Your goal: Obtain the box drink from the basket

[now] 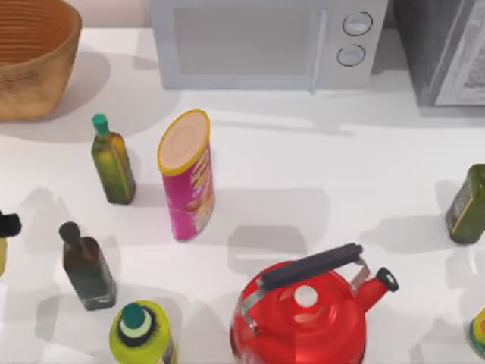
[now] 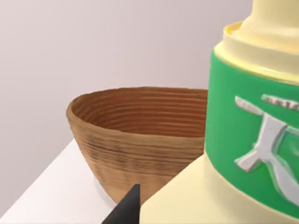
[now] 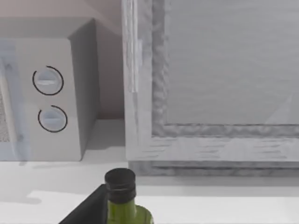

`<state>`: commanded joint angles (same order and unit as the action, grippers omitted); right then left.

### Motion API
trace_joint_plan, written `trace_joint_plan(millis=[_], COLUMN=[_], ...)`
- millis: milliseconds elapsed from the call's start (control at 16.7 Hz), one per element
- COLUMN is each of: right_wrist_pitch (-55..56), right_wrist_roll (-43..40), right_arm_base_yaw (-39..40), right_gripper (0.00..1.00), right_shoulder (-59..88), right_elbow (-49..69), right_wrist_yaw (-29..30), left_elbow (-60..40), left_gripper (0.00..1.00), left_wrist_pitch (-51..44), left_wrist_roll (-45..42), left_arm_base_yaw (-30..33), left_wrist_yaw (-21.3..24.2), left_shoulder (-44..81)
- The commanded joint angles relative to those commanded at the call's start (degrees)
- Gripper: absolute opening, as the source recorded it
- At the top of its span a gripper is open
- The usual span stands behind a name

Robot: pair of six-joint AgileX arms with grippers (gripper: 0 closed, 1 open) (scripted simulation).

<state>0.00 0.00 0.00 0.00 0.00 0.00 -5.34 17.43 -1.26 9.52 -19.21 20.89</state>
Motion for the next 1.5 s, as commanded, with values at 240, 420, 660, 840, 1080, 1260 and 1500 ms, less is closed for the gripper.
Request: trace_joint_plan(millis=[240, 420, 660, 840, 1080, 1260, 1500], right_wrist_pitch=[0.0, 0.0, 0.0, 0.0, 0.0, 0.0, 0.0], right_wrist_roll=[0.0, 0.0, 0.0, 0.0, 0.0, 0.0, 0.0], right_arm_base_yaw=[0.0, 0.0, 0.0, 0.0, 0.0, 0.0, 0.0], right_gripper=[1.00, 1.00, 1.00, 1.00, 1.00, 1.00, 1.00], right_shoulder=[0.0, 0.0, 0.0, 0.0, 0.0, 0.0, 0.0], right_elbow=[0.0, 0.0, 0.0, 0.0, 0.0, 0.0, 0.0], right_wrist_yaw=[0.0, 0.0, 0.0, 0.0, 0.0, 0.0, 0.0], left_elbow=[-3.1, -5.9, -8.3, -10.0, -12.3, -12.4, -12.1], left_gripper=[0.00, 0.00, 0.00, 0.00, 0.00, 0.00, 0.00], left_wrist_pitch=[10.3, 17.9, 27.8, 35.0, 41.0, 41.2, 41.8], left_wrist_roll=[-0.5, -0.4, -0.9, -1.4, -1.6, -1.7, -1.7], left_arm_base_yaw=[3.9, 8.4, 14.7, 18.4, 22.5, 22.7, 22.0], left_wrist_yaw=[-13.7, -20.9, -32.9, -41.8, -47.0, -47.2, -46.8], left_shoulder=[14.2, 21.6, 36.6, 46.8, 52.5, 52.7, 53.5])
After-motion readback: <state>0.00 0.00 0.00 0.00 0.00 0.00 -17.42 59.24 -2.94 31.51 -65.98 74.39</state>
